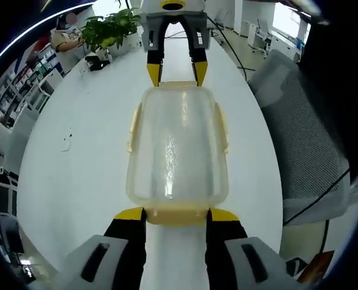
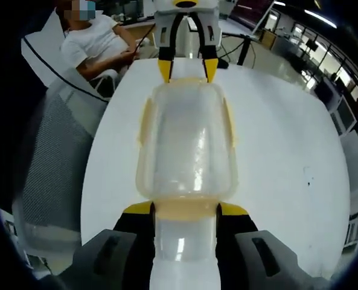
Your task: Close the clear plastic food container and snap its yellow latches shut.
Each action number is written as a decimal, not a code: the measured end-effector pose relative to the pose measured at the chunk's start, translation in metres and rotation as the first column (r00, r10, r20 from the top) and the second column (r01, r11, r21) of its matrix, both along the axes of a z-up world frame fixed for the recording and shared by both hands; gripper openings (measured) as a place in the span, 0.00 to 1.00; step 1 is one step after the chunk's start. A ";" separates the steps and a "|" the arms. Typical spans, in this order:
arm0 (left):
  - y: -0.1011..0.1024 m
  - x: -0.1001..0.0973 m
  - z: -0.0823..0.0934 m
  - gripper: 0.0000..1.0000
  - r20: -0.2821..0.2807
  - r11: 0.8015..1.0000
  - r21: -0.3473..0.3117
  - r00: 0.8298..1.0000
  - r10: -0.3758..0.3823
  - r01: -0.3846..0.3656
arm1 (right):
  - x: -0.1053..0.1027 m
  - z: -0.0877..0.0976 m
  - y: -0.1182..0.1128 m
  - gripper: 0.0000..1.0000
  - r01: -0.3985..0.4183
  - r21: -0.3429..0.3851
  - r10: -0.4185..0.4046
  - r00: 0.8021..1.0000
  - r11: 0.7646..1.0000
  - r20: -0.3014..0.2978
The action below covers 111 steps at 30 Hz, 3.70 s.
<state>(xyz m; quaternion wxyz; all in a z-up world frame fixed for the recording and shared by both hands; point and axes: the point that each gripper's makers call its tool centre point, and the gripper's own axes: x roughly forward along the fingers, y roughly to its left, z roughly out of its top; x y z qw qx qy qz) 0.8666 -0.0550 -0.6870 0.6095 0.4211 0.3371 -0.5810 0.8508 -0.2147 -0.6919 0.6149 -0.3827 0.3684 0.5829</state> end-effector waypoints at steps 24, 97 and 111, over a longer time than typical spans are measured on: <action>-0.059 0.004 -0.005 0.32 0.011 0.999 -0.032 1.000 -0.005 0.006 | 0.006 -0.008 -0.059 0.36 0.011 -0.055 -0.011 1.000 0.998 0.003; -0.118 0.004 -0.035 0.36 -0.014 0.995 -0.095 1.000 -0.025 0.024 | 0.004 -0.037 -0.126 0.40 0.076 -0.179 -0.077 0.997 0.981 0.001; -0.112 0.010 -0.020 0.37 -0.007 0.988 -0.120 0.995 0.098 -0.098 | -0.004 -0.021 -0.128 0.36 0.204 -0.113 -0.207 0.978 0.972 -0.018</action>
